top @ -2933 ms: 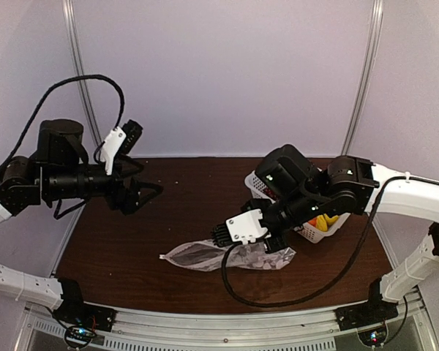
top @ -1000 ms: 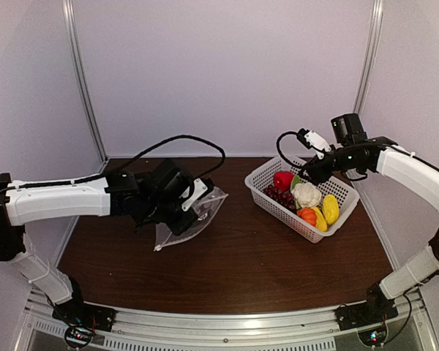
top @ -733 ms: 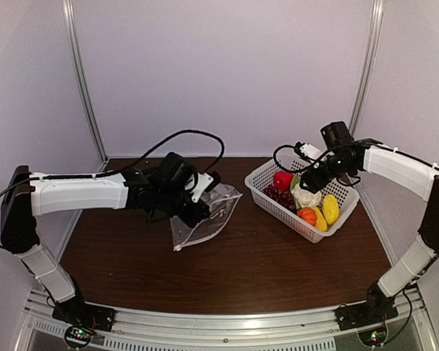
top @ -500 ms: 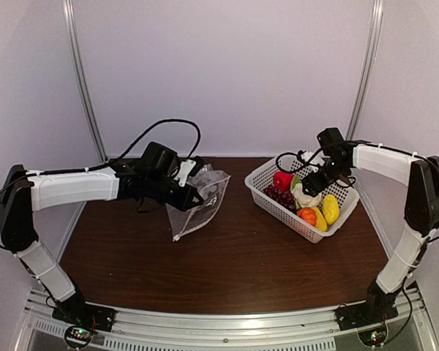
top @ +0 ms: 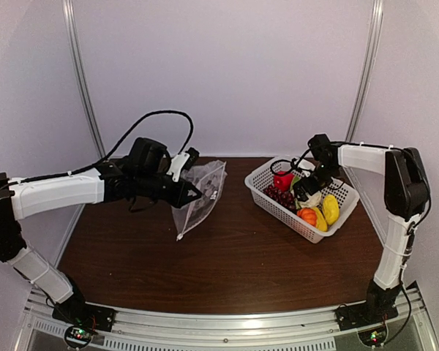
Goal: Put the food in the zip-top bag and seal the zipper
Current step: Pick up the fake vegetable from the bin.
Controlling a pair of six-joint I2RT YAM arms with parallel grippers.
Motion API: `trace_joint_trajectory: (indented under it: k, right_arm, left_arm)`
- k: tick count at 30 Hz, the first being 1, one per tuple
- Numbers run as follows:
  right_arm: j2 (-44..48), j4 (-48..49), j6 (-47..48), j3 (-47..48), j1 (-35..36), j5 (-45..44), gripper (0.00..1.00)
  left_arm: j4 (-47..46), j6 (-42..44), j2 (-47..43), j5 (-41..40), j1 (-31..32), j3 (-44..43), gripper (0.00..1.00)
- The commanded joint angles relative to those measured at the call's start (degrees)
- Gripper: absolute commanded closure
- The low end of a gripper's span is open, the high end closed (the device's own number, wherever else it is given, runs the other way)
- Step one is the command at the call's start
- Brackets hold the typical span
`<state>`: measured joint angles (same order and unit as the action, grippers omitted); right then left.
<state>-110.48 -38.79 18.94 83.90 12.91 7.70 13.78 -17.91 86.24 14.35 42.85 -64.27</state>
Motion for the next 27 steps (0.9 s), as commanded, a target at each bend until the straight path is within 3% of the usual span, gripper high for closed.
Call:
trace_joint_trajectory:
  k: [1, 3, 5, 7, 12, 20, 27]
  right_arm:
    - [-4.72, -0.70, -1.14, 2.31, -0.57, -0.69, 0.00]
    - [-5.54, -0.69, -1.01, 2.23, -0.68, -0.82, 0.04]
    - [-4.39, -0.28, -0.74, 1.59, -0.84, -0.36, 0.18]
    - [-1.05, 0.62, -0.64, 0.17, -1.02, 0.30, 0.31]
    - [11.26, 1.37, 0.49, -3.92, -1.13, 1.78, 0.47]
    - [27.31, -1.35, 1.06, -7.42, -1.13, 13.07, 0.50]
    - [35.57, -5.05, 3.96, -9.14, 3.93, 37.05, 0.48]
  left_arm:
    - [-1.81, 1.19, 0.20, -0.24, 0.04, 0.46, 1.00]
    - [-1.82, 1.41, 0.40, -0.59, 0.04, 0.40, 1.00]
    - [-1.63, 1.66, 0.45, -0.84, 0.04, 0.35, 1.00]
    - [-1.65, 1.87, 0.50, -0.90, 0.04, 0.24, 1.00]
    - [-1.87, 2.06, 0.51, -1.16, -0.09, 0.12, 1.00]
    - [-2.54, 1.59, 1.49, -0.88, -1.01, -0.05, 1.00]
    - [-7.72, -4.81, 4.28, 3.05, -1.01, 0.05, 1.00]
